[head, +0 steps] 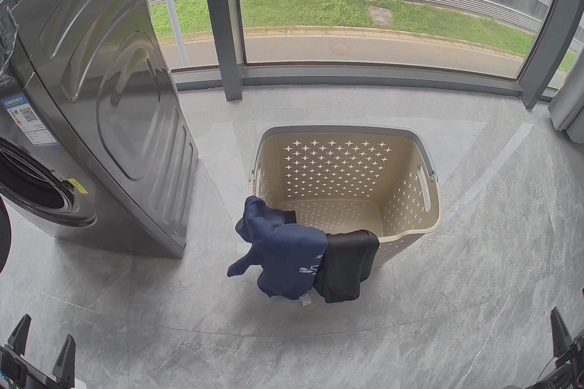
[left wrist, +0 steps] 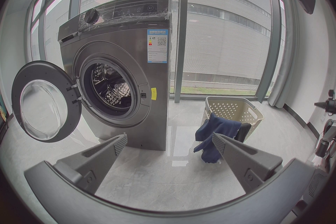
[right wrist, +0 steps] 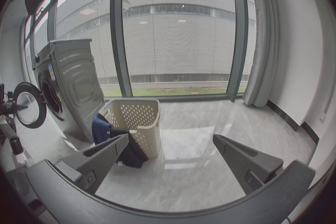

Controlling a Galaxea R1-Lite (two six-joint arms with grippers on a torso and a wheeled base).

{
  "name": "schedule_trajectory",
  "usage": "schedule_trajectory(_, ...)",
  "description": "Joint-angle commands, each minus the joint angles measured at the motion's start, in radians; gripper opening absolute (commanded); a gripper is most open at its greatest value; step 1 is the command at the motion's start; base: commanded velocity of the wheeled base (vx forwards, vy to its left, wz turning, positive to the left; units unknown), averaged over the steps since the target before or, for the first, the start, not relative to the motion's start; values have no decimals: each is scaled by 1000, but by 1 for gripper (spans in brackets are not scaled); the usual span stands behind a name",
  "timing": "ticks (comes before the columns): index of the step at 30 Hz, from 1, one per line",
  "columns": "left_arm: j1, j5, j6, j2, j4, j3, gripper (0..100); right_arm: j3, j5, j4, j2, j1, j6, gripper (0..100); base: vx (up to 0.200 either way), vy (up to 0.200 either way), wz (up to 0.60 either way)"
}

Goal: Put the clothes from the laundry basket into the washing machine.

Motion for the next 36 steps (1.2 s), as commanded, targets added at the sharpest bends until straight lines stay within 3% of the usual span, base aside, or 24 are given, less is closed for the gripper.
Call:
schedule_trajectory(1,0,1,1,-16,0,16,100,-172,28,25,129,43,24,100,0,0,0)
schedule_trajectory(4,0,-1,1,-16,0,16,100,-164,74,10,315,72,35,100,0,0,0)
schedule_trajectory(9,0,-1,0,-16,0,16,100,-164,95,-88,566,107,36,100,0,0,0)
schedule_trajectory(11,0,-1,0,-16,0,16,100,-175,100,-266,789,191,46,100,0,0,0)
schedule_trajectory(12,0,-1,0,-16,0,16,100,-175,98,-289,810,201,49,100,-200,0,0)
schedule_trajectory(14,0,-1,0,-16,0,16,100,-176,92,-436,974,260,90,100,-200,0,0)
schedule_trajectory(15,0,-1,0,-16,0,18,100,-178,83,-515,1069,299,116,100,0,0,0)
schedule_trajectory(19,0,-1,0,-16,0,18,100,-190,41,-602,1201,349,144,100,0,0,0)
schedule_trajectory(20,0,-2,0,-16,0,16,100,-216,-5,-659,1318,389,173,100,0,0,0)
schedule_trajectory(23,0,-2,0,-16,0,16,100,-256,-40,-715,1424,437,199,100,0,0,0)
schedule_trajectory(30,0,-2,0,-16,0,16,100,-351,-107,-737,1559,509,204,100,0,0,0)
schedule_trajectory(36,0,-2,-2,-16,0,16,100,-392,-112,-737,1603,526,216,100,0,0,0)
